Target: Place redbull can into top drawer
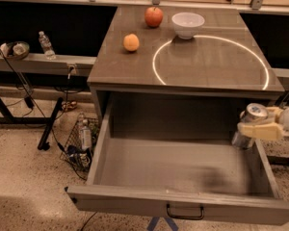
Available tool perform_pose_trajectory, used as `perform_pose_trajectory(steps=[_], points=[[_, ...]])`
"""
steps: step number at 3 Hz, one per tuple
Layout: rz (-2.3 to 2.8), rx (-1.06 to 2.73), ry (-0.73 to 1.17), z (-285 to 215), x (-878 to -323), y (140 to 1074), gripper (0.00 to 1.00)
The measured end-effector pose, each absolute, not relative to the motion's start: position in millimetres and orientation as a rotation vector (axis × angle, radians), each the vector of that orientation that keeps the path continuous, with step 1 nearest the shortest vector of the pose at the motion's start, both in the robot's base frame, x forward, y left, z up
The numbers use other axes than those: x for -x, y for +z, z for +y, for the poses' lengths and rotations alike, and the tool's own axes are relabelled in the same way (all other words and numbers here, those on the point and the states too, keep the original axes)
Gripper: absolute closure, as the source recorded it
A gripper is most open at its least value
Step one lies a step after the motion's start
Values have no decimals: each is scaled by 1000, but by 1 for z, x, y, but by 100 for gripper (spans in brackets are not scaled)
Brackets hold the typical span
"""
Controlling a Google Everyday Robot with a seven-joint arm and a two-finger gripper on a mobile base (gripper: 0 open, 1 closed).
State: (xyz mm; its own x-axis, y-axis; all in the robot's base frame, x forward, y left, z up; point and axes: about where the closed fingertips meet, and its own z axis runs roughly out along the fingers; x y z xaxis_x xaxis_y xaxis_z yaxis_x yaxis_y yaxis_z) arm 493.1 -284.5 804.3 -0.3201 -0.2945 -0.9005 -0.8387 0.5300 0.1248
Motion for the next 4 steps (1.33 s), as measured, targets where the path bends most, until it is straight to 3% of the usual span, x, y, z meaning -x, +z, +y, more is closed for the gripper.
perform_pose_trajectory(steps=[2, 4], points=[[1755, 921, 787, -245, -509, 712, 98], [1702, 906, 748, -228, -512, 695, 50]])
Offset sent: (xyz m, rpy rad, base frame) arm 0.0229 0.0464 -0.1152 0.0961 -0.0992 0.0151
